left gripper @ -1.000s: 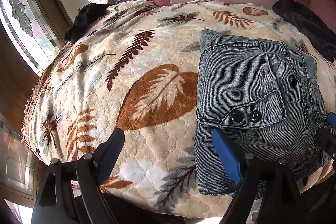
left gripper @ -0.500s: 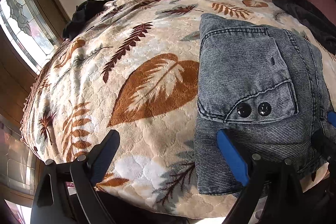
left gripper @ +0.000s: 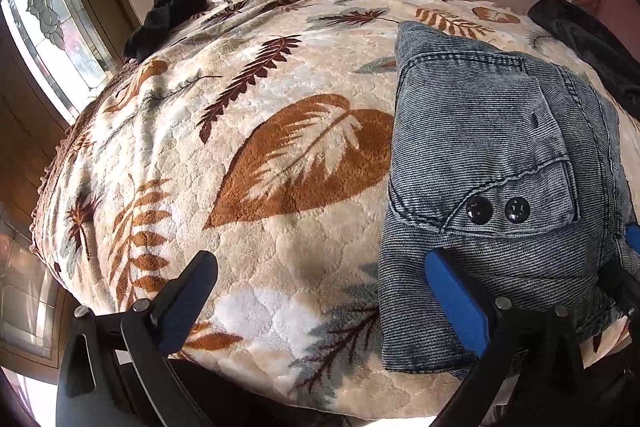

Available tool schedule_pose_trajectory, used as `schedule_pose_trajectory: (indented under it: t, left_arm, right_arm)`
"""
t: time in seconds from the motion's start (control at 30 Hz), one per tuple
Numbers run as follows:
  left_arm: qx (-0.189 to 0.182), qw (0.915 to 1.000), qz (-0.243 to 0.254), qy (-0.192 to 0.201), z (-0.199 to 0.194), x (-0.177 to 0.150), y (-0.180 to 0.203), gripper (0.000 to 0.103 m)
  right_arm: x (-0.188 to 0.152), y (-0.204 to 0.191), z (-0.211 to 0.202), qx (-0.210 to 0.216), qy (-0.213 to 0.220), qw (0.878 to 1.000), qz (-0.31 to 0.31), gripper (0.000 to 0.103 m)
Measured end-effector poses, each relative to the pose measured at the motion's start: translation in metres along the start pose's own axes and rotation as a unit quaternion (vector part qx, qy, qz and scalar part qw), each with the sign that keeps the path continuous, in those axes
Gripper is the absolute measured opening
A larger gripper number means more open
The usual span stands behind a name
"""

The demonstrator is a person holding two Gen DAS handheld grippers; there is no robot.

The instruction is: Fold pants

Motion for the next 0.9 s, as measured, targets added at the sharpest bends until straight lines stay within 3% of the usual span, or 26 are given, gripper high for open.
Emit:
schedule_pose_trajectory:
  t: [0.13,0.27,0.4,0.57,0.7,0.77,0.9]
  left_arm:
    - [0.013,0.9985,0.049,0.018,-0.021,0.015,0.005,0.103]
    - [-0.016,0.9975,0.025,0.064,-0.052,0.046,-0.006,0.103]
    - [-0.003,0.9981,0.026,0.056,-0.048,0.076,-0.009,0.103]
    - [0.009,0.9980,0.042,0.046,-0.025,0.099,0.003,0.103]
    - [0.003,0.9993,0.033,0.016,0.002,0.106,0.015,0.103]
    - [0.001,0.9994,0.033,0.008,0.012,0.108,0.022,0.103]
    - [-0.006,0.9991,0.040,0.013,0.021,0.112,0.034,0.102]
  right_arm:
    - [0.003,0.003,-0.016,0.014,0.014,1.000,0.014,0.071]
    - [0.022,0.017,-0.040,0.040,0.064,0.995,0.063,0.071]
    - [0.054,0.028,-0.045,0.046,0.087,0.992,0.078,0.071]
    - [0.089,0.047,-0.017,0.060,0.073,0.990,0.109,0.069]
    - [0.108,0.058,0.002,0.086,0.067,0.984,0.140,0.062]
    - [0.112,0.065,0.015,0.118,0.055,0.977,0.171,0.047]
    - [0.111,0.080,0.035,0.154,0.036,0.960,0.229,0.036]
Point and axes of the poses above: each gripper's, at about its wrist camera, not at the fingertips, and z roughly the way its jaws point, y to its right, x to its top, the point moved 7 cm from there along z, roughly the way its jaws point
